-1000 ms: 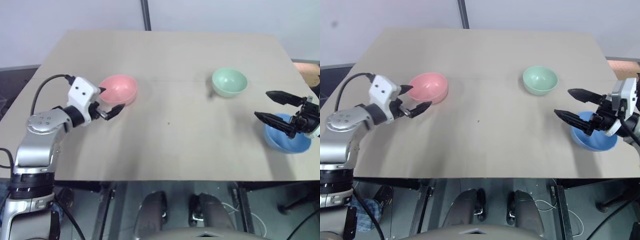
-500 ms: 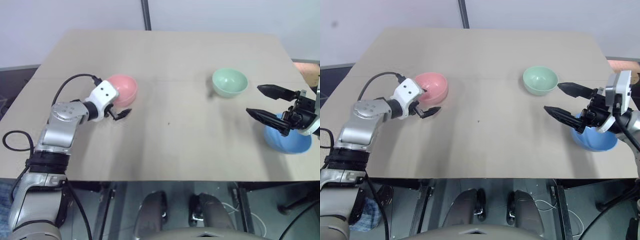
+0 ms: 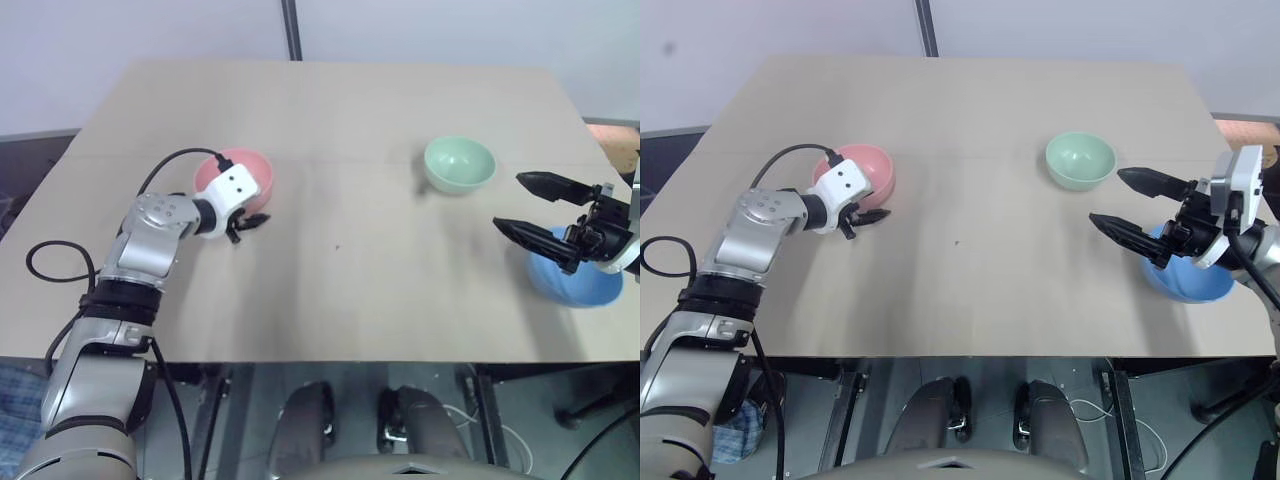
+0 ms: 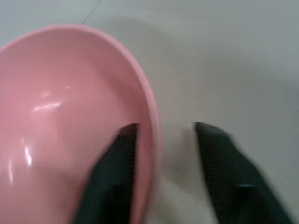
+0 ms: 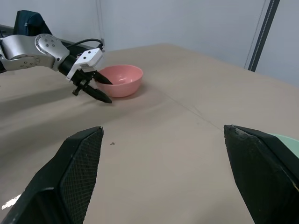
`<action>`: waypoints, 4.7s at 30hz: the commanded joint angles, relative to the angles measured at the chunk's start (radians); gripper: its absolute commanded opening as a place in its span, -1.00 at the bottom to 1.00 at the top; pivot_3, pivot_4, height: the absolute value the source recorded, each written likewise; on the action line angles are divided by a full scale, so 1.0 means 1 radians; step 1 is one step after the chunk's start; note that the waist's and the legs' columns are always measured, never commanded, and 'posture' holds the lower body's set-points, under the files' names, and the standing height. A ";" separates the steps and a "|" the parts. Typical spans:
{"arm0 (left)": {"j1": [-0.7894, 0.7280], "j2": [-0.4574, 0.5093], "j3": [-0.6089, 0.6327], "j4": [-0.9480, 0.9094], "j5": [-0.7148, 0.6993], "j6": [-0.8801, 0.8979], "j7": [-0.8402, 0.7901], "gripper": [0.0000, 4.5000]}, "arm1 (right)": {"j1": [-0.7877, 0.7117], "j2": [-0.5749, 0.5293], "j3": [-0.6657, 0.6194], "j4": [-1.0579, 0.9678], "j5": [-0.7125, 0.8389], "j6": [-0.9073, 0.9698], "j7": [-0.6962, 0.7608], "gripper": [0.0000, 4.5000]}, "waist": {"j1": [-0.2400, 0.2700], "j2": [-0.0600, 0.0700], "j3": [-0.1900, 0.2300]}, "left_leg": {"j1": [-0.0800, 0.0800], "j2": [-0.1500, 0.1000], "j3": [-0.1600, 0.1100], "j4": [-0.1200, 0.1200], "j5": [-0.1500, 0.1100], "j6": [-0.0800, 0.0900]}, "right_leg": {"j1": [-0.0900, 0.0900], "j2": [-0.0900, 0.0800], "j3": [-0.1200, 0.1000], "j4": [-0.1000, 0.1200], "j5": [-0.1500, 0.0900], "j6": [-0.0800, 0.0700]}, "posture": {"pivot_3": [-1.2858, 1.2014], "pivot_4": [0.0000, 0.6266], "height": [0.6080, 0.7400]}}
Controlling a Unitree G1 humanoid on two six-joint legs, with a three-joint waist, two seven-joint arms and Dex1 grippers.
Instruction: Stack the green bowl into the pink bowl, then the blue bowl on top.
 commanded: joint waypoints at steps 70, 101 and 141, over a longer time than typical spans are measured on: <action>0.323 0.076 0.513 -0.413 -0.493 0.122 -0.215 0.10 | -0.228 -0.040 0.213 0.207 -0.238 -0.056 0.023 1.00 | -0.003 0.000 0.000 | 0.003 0.001 0.001 0.002 0.000 0.000 | 0.001 0.000 0.001 0.002 0.000 0.000 | 0.03 -0.52 1.00; 0.492 0.106 0.570 -0.605 -0.637 0.170 -0.157 0.10 | -1.066 0.352 0.717 1.483 -0.974 -0.424 -0.066 -0.39 | -0.037 0.002 0.001 | 0.001 0.001 0.003 -0.001 0.000 -0.001 | -0.002 -0.001 0.002 0.002 0.002 -0.005 | 0.03 -0.52 1.00; 0.411 0.130 0.447 -0.525 -0.605 0.151 -0.249 0.10 | -0.714 0.315 0.896 0.041 -0.757 0.129 0.176 0.25 | -0.041 0.003 0.001 | 0.000 0.000 0.001 -0.001 0.000 -0.001 | -0.002 -0.001 0.000 0.002 0.002 -0.004 | 0.03 -0.52 1.00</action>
